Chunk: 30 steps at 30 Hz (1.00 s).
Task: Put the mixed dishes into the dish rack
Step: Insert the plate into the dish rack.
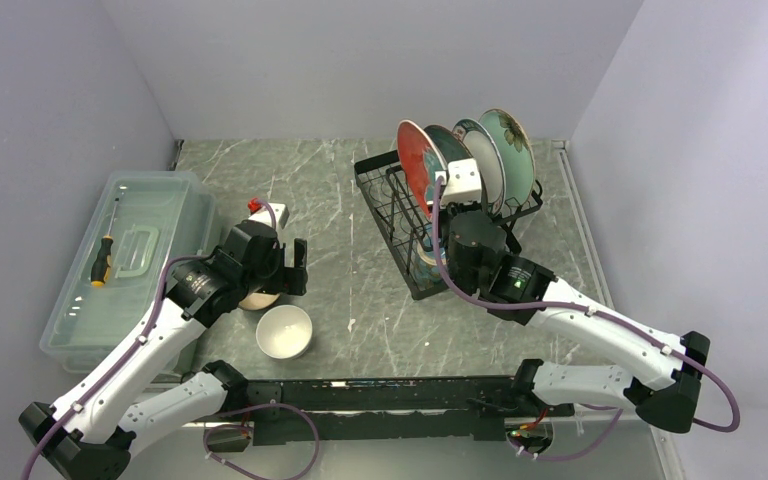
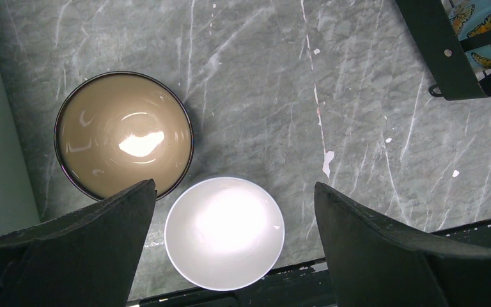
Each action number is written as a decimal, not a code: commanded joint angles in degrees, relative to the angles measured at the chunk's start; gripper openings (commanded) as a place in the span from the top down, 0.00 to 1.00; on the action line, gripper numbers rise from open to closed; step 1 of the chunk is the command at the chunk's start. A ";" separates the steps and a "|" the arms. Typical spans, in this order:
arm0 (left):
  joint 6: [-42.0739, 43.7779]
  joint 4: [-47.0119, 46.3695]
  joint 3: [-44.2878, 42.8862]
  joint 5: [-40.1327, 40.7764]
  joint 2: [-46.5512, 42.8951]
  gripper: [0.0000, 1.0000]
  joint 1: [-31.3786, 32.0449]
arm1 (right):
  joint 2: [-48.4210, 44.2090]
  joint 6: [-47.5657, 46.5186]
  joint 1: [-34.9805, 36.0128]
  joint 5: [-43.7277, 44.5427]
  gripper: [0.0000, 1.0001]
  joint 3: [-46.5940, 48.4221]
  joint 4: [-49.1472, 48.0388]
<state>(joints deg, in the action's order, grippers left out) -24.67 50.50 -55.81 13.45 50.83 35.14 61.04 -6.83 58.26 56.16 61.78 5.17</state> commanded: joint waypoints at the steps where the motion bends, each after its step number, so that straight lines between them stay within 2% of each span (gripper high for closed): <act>1: 0.16 -0.73 0.06 1.40 -0.42 0.01 0.11 | -1.60 3.05 0.01 1.93 1.00 3.57 -6.56; 20: 0.06 -0.54 0.00 1.42 -0.54 0.01 0.11 | -2.13 11.34 0.10 2.52 1.00 -0.54 -1.64; 30: 0.13 -0.60 0.00 1.29 -0.41 0.01 0.11 | -2.84 12.46 0.10 1.79 1.00 -1.30 -0.99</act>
<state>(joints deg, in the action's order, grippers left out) -24.67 50.50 -55.81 13.47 50.83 35.14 60.29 3.77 58.26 57.56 59.66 9.41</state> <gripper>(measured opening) 0.994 0.070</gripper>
